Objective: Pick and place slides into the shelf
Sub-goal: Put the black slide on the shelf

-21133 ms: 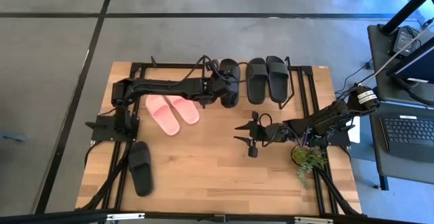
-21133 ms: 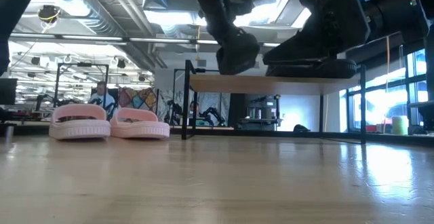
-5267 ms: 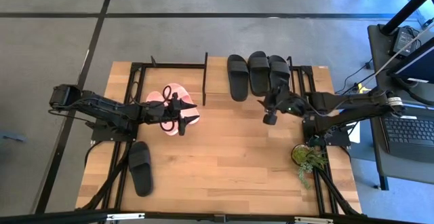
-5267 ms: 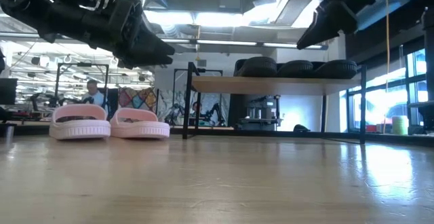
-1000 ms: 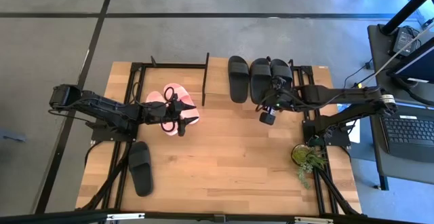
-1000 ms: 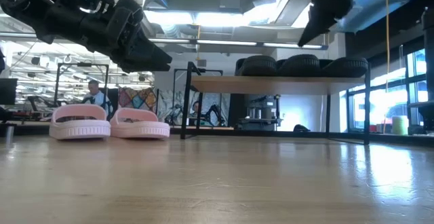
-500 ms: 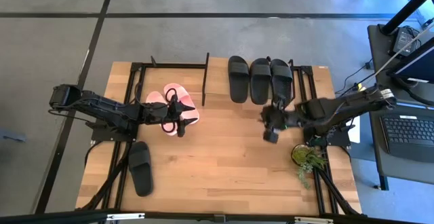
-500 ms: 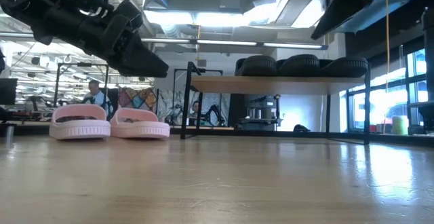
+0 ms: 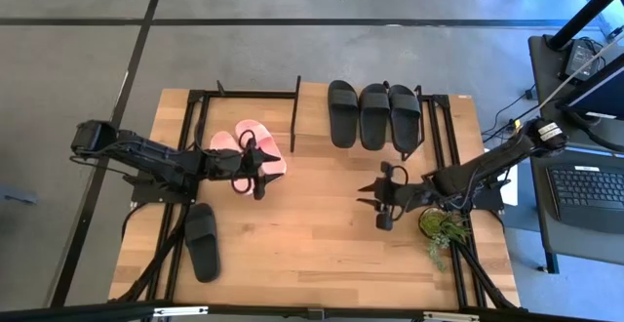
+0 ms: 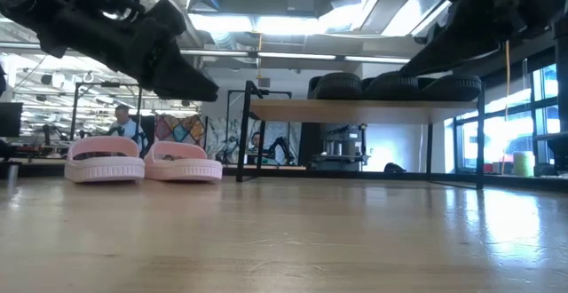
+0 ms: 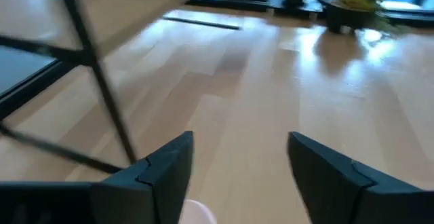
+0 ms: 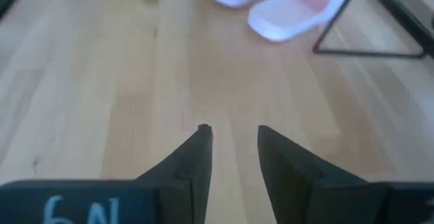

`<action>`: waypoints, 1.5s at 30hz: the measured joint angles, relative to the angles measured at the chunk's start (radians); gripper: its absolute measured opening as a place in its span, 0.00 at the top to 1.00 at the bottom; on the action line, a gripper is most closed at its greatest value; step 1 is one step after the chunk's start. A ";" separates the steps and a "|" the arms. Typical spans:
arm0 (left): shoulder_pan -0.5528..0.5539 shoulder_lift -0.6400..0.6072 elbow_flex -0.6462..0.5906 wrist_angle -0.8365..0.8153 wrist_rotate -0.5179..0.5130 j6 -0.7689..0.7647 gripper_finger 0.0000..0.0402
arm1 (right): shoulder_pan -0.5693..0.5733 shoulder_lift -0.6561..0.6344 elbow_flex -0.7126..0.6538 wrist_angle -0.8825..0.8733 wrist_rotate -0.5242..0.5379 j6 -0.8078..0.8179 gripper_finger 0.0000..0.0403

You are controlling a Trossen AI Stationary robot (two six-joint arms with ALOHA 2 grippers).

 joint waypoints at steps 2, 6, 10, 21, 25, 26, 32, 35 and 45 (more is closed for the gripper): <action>-0.053 0.000 0.010 -0.015 -0.003 0.081 0.43 | -0.004 0.000 -0.030 0.078 0.000 -0.025 0.70; -0.197 0.000 0.101 -0.109 -0.130 0.207 0.43 | -0.012 0.000 -0.042 0.116 0.000 -0.053 0.70; -0.349 0.007 0.282 -0.472 -0.361 0.175 0.43 | -0.028 0.000 -0.042 0.120 0.000 -0.073 0.70; -0.659 0.183 0.592 -1.093 -0.502 -0.401 0.43 | -0.056 0.000 -0.042 0.126 -0.001 -0.074 0.70; -0.728 0.292 0.665 -1.290 -0.404 -0.670 0.43 | -0.056 0.000 -0.042 0.126 -0.001 -0.075 0.70; -0.741 0.321 0.690 -1.347 -0.361 -0.739 0.43 | -0.056 0.000 -0.042 0.125 -0.001 -0.075 0.70; -0.799 0.482 0.856 -1.741 -0.061 -1.085 0.43 | -0.056 0.000 -0.042 0.125 -0.001 -0.083 0.70; -0.818 0.547 0.905 -1.875 0.032 -1.185 0.43 | -0.058 0.000 -0.042 0.129 0.009 -0.116 0.70; -0.833 0.668 0.917 -1.884 0.318 -1.285 0.43 | -0.064 0.000 -0.043 0.204 0.013 -0.230 0.70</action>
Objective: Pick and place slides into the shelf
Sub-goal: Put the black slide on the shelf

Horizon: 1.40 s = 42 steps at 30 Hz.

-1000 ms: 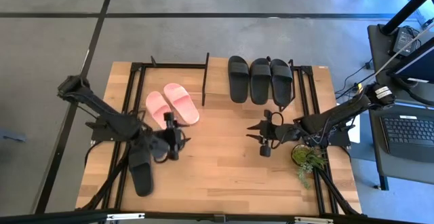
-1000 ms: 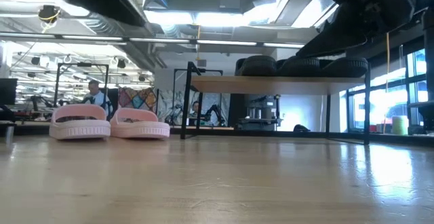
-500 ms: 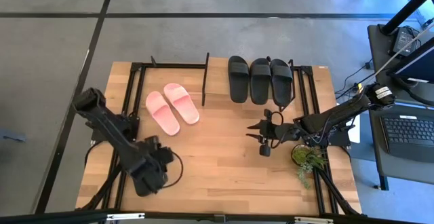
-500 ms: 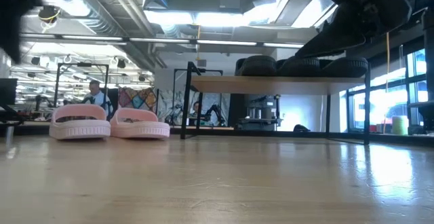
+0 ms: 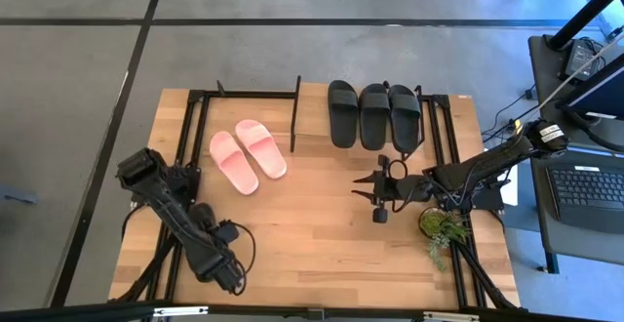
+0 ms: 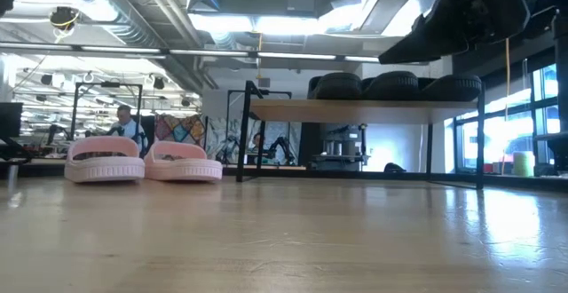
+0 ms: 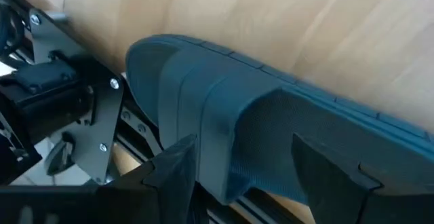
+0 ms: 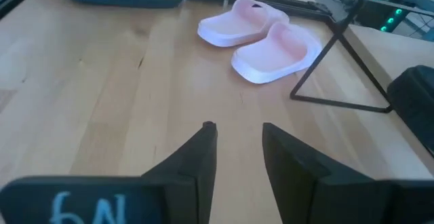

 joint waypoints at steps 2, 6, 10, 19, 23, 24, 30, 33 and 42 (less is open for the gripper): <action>-0.008 0.007 -0.003 -0.004 -0.006 -0.001 0.43 | -0.004 0.000 0.000 0.000 0.001 -0.002 0.70; -0.018 0.009 -0.024 -0.018 -0.009 -0.004 0.43 | -0.016 0.000 0.000 0.000 0.002 0.001 0.70; -0.019 0.009 -0.045 -0.057 -0.020 0.001 0.43 | -0.023 0.000 0.000 0.000 0.002 0.002 0.70; -0.019 0.009 -0.095 -0.035 -0.022 0.001 0.44 | -0.028 0.000 0.000 0.000 0.002 0.003 0.70; -0.017 0.009 -0.102 -0.025 -0.020 0.002 0.50 | -0.028 0.000 0.000 -0.001 0.002 0.003 0.70; -0.017 0.009 -0.102 -0.022 -0.020 0.003 0.52 | -0.028 0.000 0.000 -0.001 0.002 0.003 0.70; -0.017 0.009 -0.102 -0.019 -0.020 0.004 0.72 | -0.028 0.000 0.000 -0.002 0.002 0.003 0.70; -0.017 0.009 -0.102 -0.022 -0.020 0.004 0.83 | -0.028 0.000 0.000 -0.003 0.002 0.003 0.70; 0.034 0.008 -0.090 -0.025 0.006 0.058 0.97 | -0.028 0.000 0.000 -0.003 0.002 0.002 0.70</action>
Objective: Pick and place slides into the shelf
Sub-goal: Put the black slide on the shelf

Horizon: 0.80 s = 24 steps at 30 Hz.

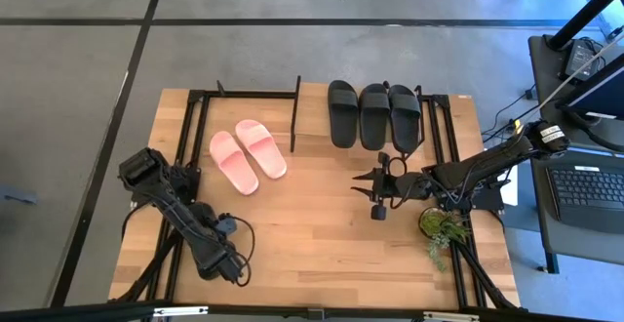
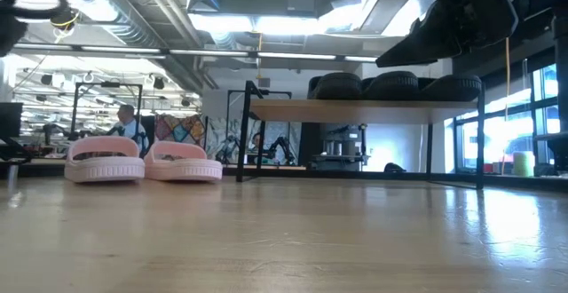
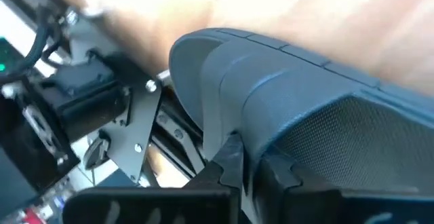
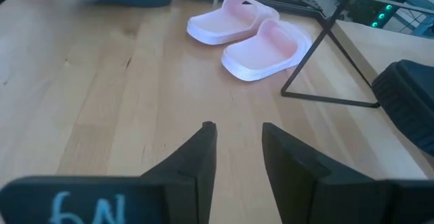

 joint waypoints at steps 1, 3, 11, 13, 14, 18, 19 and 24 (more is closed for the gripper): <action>0.012 0.000 0.010 0.001 -0.002 0.034 0.98 | 0.000 0.000 0.000 0.000 0.000 0.000 0.70; 0.036 0.000 0.036 -0.003 -0.031 0.120 0.99 | 0.000 0.000 0.000 0.000 0.000 0.000 0.70; 0.133 -0.019 0.264 -0.103 -0.315 0.333 0.99 | 0.000 0.000 0.000 0.000 0.000 0.000 0.70; 0.148 -0.036 0.328 -0.102 -0.429 0.369 0.99 | 0.000 0.000 0.000 0.000 0.000 -0.001 0.70; 0.157 -0.045 0.356 -0.102 -0.482 0.386 0.99 | 0.000 0.000 0.000 0.000 0.000 -0.002 0.70; 0.221 -0.067 0.452 -0.131 -0.696 0.437 0.99 | 0.000 0.000 0.000 0.000 0.000 -0.004 0.70; 0.246 -0.068 0.467 -0.131 -0.729 0.476 0.99 | 0.000 0.000 0.000 0.000 0.000 -0.004 0.70; 0.396 -0.068 0.495 -0.109 -0.890 0.681 0.99 | 0.000 0.000 0.000 0.000 0.000 -0.004 0.70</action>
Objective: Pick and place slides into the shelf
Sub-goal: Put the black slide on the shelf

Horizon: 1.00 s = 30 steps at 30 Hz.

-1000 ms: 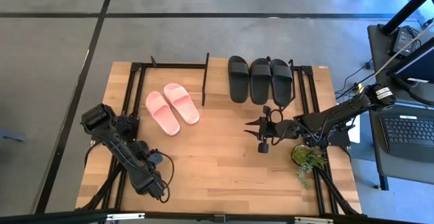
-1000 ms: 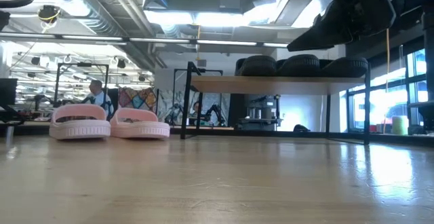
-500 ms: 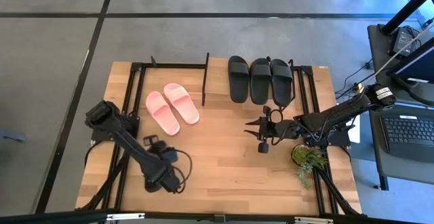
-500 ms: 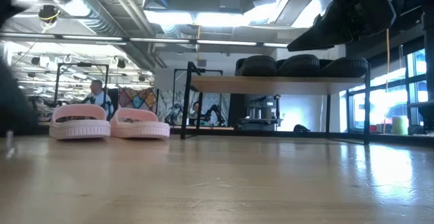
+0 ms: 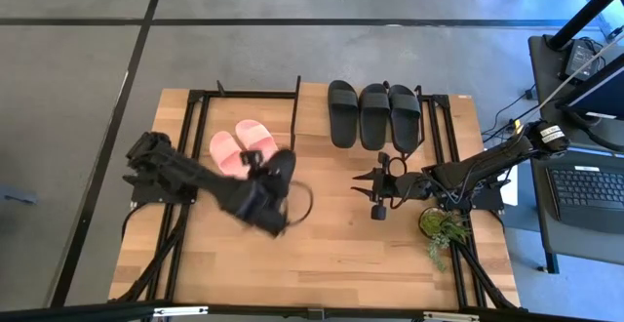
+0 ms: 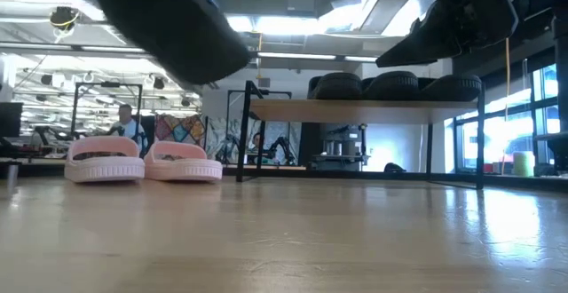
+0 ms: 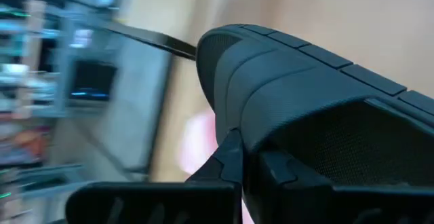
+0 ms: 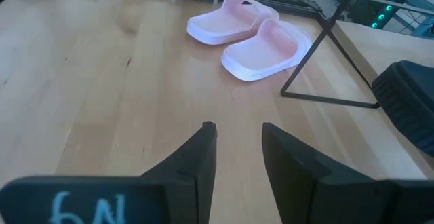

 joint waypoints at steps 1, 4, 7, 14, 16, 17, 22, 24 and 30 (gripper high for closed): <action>0.036 0.001 0.000 0.007 -0.043 0.026 0.99 | 0.000 0.000 0.000 0.000 0.000 0.000 0.70; 0.132 0.001 0.019 0.023 -0.171 0.099 0.99 | 0.000 0.000 0.000 0.001 0.000 0.001 0.70; 0.218 0.000 0.056 0.122 -0.206 0.262 1.00 | 0.000 0.000 0.000 0.004 0.000 0.001 0.70; 0.414 0.001 0.104 0.516 -0.192 0.727 1.00 | -0.002 0.000 0.000 0.001 -0.001 0.018 0.70; 0.460 0.001 0.115 0.593 -0.190 0.793 1.00 | -0.002 0.000 0.000 -0.001 -0.001 0.038 0.70; 0.483 0.001 0.122 0.623 -0.191 0.813 1.00 | -0.002 0.000 0.000 -0.001 -0.001 0.047 0.70; 0.568 0.001 0.128 0.722 -0.095 0.860 1.00 | -0.002 0.000 0.000 -0.001 -0.001 0.051 0.70; 0.585 0.011 0.128 0.743 -0.052 0.861 1.00 | -0.002 0.000 0.000 -0.001 -0.001 0.051 0.70; 0.631 0.059 0.128 0.756 -0.043 0.869 1.00 | -0.002 0.000 0.000 -0.001 -0.001 0.052 0.70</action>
